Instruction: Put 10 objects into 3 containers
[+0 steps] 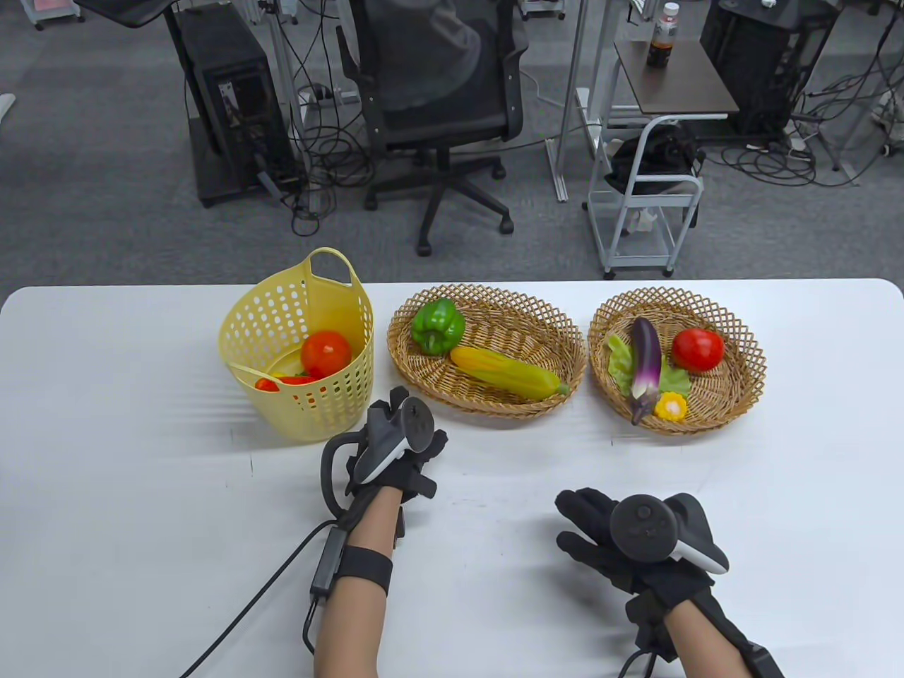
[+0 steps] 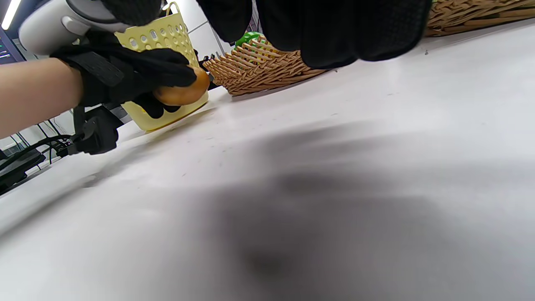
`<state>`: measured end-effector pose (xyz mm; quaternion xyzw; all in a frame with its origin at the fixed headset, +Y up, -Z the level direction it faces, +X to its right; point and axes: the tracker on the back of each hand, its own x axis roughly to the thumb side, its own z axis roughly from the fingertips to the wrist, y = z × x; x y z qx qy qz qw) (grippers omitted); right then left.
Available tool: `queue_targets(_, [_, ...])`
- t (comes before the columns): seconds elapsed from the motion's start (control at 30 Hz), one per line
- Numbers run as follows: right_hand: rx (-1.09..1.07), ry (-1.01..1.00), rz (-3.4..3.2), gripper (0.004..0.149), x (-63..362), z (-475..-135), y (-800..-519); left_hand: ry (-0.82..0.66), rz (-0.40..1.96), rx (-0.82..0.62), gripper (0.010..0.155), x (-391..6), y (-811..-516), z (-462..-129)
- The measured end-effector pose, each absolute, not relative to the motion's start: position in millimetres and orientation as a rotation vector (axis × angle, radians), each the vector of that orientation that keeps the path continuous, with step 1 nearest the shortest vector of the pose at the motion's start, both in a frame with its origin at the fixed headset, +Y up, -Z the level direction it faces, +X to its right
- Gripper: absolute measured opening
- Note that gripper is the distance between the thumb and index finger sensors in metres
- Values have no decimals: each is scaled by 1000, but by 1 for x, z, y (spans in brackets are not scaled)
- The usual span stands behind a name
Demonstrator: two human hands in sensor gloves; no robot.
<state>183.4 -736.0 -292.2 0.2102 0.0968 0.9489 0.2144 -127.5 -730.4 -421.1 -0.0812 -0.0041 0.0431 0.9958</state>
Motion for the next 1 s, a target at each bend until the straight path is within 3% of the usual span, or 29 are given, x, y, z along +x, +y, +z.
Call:
queue_targets(0.33, [592, 291, 2641, 66, 181, -293, -737, -18, 166, -115, 90, -111, -678, -434])
queue_targets(0.67, [605, 281, 2630, 66, 181, -291, -736, 53, 103, -97, 90, -86, -692, -469])
queue_targets(1.0, [604, 291, 2637, 66, 181, -290, -736, 59, 102, -45, 89, -92, -696, -467])
